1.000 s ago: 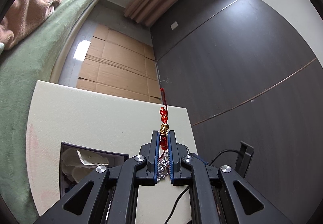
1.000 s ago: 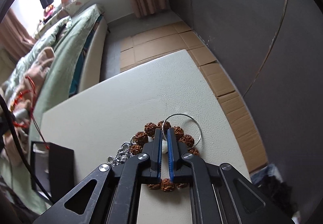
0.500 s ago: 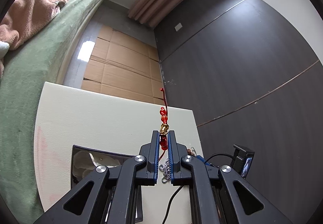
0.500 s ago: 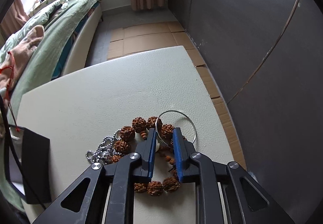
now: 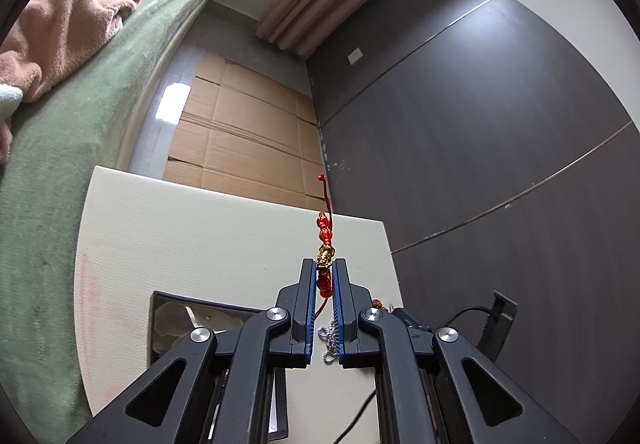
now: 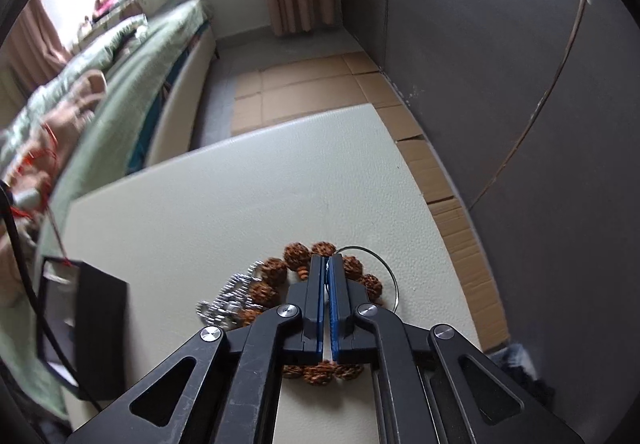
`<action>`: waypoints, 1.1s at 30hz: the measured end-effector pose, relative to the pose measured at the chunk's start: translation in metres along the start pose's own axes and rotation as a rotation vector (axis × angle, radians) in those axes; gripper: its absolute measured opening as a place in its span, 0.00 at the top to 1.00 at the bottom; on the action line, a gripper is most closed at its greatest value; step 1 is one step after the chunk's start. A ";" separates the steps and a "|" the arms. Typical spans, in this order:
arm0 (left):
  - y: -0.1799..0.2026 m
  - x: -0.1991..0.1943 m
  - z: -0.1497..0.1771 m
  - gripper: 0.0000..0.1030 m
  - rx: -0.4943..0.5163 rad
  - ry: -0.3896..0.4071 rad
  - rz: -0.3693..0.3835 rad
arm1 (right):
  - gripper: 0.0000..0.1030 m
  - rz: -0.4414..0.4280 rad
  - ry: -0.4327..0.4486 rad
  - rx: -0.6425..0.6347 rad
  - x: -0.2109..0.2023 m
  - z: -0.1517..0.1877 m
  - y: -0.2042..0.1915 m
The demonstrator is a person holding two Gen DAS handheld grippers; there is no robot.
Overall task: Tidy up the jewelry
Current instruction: 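Release the red charm into the box with the left gripper while the right gripper drops the hoop ring in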
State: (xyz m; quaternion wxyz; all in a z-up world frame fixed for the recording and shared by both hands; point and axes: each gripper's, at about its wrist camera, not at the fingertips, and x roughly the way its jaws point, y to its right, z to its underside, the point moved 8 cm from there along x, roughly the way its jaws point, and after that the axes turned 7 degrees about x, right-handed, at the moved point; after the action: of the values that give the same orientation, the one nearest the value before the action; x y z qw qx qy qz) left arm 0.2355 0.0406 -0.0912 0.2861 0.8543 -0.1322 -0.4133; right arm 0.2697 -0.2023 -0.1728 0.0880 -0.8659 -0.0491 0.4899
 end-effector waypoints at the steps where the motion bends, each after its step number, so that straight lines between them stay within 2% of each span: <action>1: -0.001 -0.002 0.000 0.92 0.000 0.001 -0.001 | 0.97 -0.024 0.003 0.021 -0.002 -0.001 0.001; 8: -0.009 -0.013 0.006 0.92 0.010 -0.007 -0.029 | 0.97 -0.198 0.025 0.130 -0.014 -0.007 -0.005; 14: -0.016 -0.015 0.020 0.92 0.047 -0.054 -0.082 | 0.97 -0.363 0.042 0.170 -0.031 -0.006 -0.030; 22: -0.040 -0.013 0.041 0.90 -0.016 -0.152 -0.148 | 0.97 -0.547 0.047 0.157 -0.050 0.004 -0.079; 25: -0.047 -0.014 0.047 0.89 -0.050 -0.180 -0.152 | 0.97 -0.603 0.041 0.130 -0.054 0.010 -0.100; 26: -0.049 -0.015 0.047 0.85 -0.058 -0.181 -0.154 | 0.97 -0.619 0.038 0.121 -0.055 0.014 -0.107; 27: -0.050 -0.017 0.047 0.72 -0.064 -0.178 -0.154 | 0.97 -0.639 0.031 0.112 -0.055 0.016 -0.116; 28: -0.051 -0.021 0.046 0.63 -0.071 -0.168 -0.152 | 0.97 -0.651 0.026 0.104 -0.056 0.018 -0.123; 29: -0.051 -0.025 0.042 0.45 -0.076 -0.147 -0.151 | 0.97 -0.657 0.022 0.092 -0.055 0.021 -0.130; 30: -0.052 -0.032 0.038 0.35 -0.079 -0.113 -0.154 | 0.97 -0.666 0.016 0.082 -0.055 0.023 -0.138; 33: -0.055 -0.047 0.027 0.32 -0.080 -0.048 -0.173 | 0.97 -0.692 -0.008 0.057 -0.052 0.031 -0.160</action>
State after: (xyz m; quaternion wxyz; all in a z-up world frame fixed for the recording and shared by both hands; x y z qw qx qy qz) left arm 0.1844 0.0962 -0.1077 0.2801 0.8402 -0.0483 -0.4619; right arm 0.2162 -0.0513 -0.1130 0.2728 -0.7931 -0.3266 0.4357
